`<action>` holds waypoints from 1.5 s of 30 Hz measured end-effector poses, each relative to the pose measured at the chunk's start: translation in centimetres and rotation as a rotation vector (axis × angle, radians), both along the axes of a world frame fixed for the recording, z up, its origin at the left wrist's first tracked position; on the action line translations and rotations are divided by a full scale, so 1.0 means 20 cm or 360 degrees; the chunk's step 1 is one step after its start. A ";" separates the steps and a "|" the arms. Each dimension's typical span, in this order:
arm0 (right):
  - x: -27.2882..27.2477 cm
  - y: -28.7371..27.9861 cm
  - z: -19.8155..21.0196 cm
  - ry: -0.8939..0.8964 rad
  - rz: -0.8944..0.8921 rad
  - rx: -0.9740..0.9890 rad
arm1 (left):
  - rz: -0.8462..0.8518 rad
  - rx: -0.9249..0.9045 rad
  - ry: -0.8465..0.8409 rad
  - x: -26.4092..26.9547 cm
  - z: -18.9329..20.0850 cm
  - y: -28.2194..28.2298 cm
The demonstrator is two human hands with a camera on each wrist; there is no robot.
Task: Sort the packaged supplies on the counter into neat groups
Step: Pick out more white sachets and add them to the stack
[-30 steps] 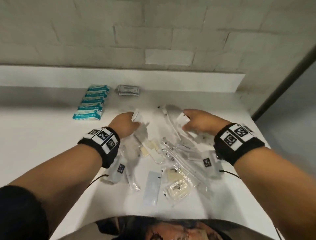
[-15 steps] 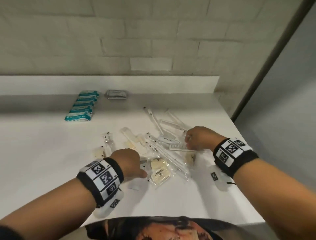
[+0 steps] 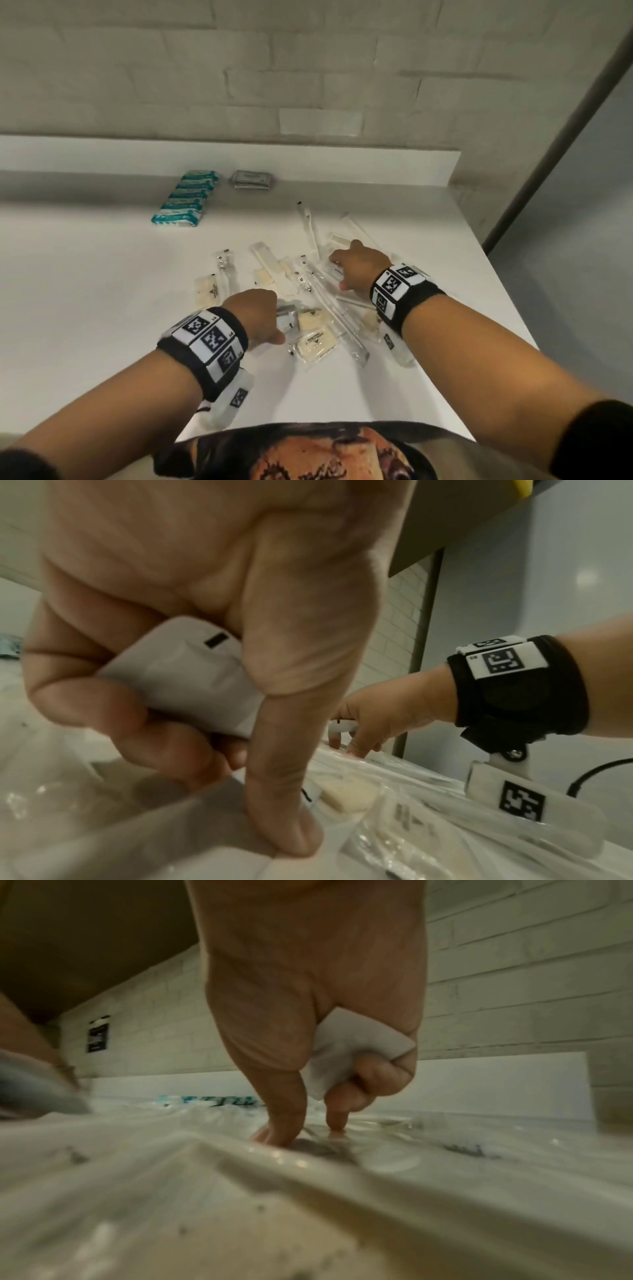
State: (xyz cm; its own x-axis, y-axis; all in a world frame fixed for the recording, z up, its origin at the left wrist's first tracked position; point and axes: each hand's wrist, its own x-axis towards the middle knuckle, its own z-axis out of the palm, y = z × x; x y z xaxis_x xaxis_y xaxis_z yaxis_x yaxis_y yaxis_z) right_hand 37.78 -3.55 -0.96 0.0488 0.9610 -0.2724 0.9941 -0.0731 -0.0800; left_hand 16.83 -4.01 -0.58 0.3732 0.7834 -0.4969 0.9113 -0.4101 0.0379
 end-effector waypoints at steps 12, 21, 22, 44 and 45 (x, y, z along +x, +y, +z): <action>-0.04 0.01 -0.02 0.0133 -0.0344 -0.0071 | -0.0064 -0.0045 0.0016 0.01 -0.02 0.02; -0.04 -0.01 -0.01 0.0089 -0.0283 -0.0189 | -0.0086 -0.0066 0.0044 0.02 0.00 0.01; -0.04 -0.02 -0.02 0.0125 -0.0260 -0.0175 | -0.0086 -0.0063 0.0051 0.02 0.00 0.01; 0.42 -0.20 0.11 0.0582 -0.0746 -0.0318 | -0.0114 -0.0085 0.0097 0.03 0.02 0.00; 0.40 -0.18 0.11 0.0624 -0.0702 -0.0262 | -0.0121 -0.0085 0.0097 0.03 0.02 -0.01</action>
